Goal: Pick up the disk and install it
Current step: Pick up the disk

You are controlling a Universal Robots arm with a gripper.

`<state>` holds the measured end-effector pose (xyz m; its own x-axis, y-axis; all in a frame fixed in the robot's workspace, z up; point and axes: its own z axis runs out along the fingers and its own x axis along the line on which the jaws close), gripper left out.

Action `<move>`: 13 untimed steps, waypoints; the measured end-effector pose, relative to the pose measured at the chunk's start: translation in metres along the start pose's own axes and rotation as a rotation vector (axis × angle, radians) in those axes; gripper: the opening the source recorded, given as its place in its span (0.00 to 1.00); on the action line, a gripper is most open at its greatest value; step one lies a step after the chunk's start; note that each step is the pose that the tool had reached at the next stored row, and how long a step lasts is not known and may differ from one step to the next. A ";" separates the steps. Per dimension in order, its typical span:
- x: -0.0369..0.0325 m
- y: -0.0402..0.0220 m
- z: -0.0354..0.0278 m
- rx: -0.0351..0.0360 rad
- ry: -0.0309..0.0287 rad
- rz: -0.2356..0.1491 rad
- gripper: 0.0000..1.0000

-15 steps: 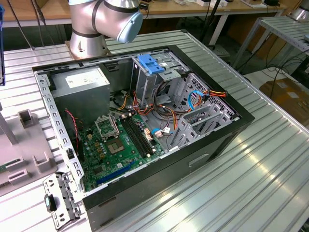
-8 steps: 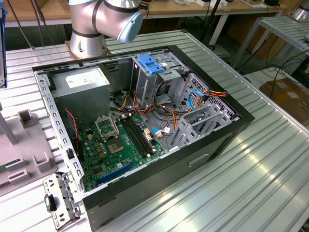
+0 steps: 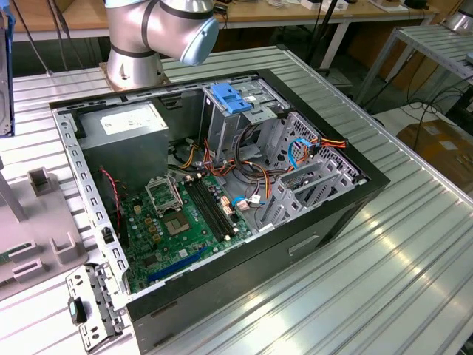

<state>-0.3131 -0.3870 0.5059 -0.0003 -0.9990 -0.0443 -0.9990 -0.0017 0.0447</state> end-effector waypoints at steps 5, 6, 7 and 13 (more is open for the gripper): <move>0.0038 -0.0027 -0.0003 -0.0002 0.0000 0.001 0.37; 0.0043 -0.0030 -0.0004 -0.0002 0.0000 0.001 0.37; 0.0049 -0.0035 -0.0004 -0.0002 0.0000 0.001 0.37; 0.0078 -0.0063 -0.0006 -0.0005 -0.0001 0.002 0.37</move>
<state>-0.3067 -0.3948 0.5059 -0.0022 -0.9990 -0.0443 -0.9990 0.0002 0.0453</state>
